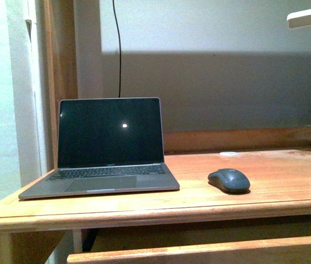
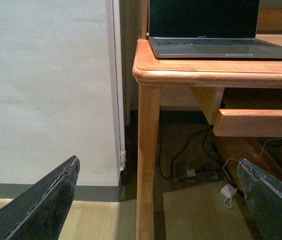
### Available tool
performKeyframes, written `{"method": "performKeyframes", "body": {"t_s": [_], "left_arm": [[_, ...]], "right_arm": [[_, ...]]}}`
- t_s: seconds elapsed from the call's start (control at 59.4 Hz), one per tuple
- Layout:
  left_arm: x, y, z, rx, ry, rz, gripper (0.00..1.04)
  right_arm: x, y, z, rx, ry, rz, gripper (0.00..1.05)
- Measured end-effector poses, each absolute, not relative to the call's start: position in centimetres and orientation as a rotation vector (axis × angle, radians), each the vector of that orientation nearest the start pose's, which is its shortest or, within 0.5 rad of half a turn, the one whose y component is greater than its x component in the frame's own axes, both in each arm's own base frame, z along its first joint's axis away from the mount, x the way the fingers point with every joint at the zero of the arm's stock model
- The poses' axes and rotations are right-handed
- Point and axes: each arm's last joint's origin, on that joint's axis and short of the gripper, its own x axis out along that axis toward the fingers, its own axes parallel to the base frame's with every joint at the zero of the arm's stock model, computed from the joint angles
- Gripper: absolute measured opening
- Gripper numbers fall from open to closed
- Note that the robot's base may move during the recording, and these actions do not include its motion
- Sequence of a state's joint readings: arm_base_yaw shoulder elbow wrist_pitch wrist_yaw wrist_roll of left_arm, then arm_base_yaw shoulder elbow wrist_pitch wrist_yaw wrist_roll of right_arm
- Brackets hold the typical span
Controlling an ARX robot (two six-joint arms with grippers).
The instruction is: Place mouse
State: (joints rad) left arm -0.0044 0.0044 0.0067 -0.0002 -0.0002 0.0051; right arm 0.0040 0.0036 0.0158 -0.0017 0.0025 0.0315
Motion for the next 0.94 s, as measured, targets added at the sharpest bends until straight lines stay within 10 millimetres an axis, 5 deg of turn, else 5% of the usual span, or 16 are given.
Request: {"method": "performKeyframes", "body": {"t_s": [0.135, 0.572, 0.942], "left_arm": [[9.76, -0.04, 16.54, 0.005, -0.002, -0.004, 0.97], [9.76, -0.04, 16.54, 0.005, -0.002, -0.005, 0.97], [9.76, -0.04, 16.54, 0.005, -0.002, -0.004, 0.97]], "right_arm": [[9.69, 0.03, 16.85, 0.011, -0.011, 0.003, 0.20], [9.69, 0.03, 16.85, 0.007, -0.011, 0.003, 0.98], [9.69, 0.03, 16.85, 0.007, -0.011, 0.003, 0.97]]}}
